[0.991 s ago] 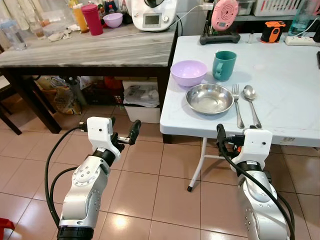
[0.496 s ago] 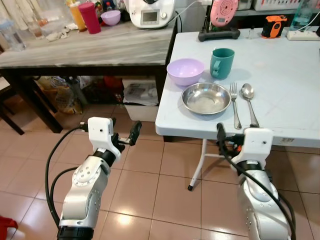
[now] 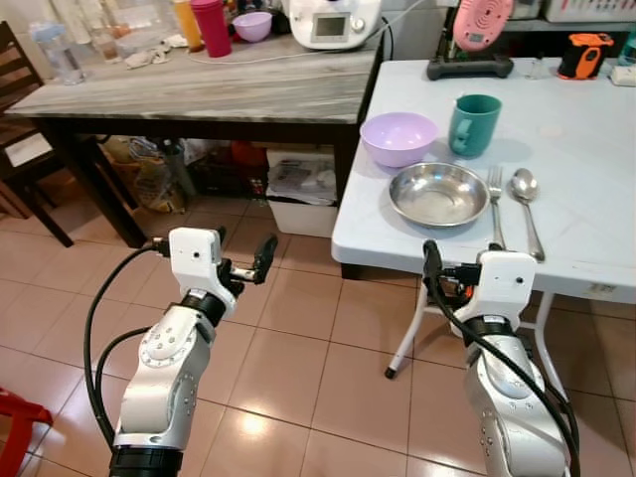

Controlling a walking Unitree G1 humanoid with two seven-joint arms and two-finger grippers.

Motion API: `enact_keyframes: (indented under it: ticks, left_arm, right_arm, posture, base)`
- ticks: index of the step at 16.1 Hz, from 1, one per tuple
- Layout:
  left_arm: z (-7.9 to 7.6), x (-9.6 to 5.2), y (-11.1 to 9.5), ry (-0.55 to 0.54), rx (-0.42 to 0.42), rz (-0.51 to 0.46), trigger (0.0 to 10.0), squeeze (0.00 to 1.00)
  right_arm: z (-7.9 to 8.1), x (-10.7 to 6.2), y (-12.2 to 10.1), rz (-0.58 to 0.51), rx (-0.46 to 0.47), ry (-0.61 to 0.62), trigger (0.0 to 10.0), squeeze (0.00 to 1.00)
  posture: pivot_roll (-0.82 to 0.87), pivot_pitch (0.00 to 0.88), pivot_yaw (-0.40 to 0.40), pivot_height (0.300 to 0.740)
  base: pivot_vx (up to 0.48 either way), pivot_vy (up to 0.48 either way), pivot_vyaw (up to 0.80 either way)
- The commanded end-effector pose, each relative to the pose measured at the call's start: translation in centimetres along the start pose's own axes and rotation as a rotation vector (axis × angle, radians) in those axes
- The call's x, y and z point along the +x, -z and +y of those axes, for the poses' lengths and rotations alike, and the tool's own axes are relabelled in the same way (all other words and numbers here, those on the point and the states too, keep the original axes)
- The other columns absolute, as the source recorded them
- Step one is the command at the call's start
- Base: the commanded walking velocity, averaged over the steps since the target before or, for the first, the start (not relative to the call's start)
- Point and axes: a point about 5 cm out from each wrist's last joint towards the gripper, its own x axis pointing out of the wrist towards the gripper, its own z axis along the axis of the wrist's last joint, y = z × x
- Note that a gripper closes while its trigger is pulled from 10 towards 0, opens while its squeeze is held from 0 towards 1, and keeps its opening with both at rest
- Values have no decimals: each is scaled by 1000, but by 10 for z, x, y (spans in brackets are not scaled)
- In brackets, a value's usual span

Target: Setting the table

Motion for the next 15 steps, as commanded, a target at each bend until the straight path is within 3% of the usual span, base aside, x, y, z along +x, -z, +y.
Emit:
enact_keyframes:
  ticks: [1,3,7,15]
  left_arm:
    - [1,-2,-1,17,-11,2,10000,0]
    - [-3,-3,0,46,-27,2,10000,0]
    - [-5,-3,0,59,-38,0,10000,0]
    - [-11,-3,2,99,-58,6,10000,0]
  right_arm:
    - [1,1,-9,-32,9,2,10000,0]
    - [2,1,-7,-18,5,-1,10000,0]
    - [1,1,-7,-22,11,-6,10000,0]
    - [1,0,-8,-26,4,-15,10000,0]
  posture:
    - [-253,80,115,740]
    - [-254,81,115,740]
    - [-255,84,112,740]
    - [-263,87,109,740]
  base:
    - [0,0,0]
    - [131,0,0]
    - [320,0,-672]
    - [439,0,0]
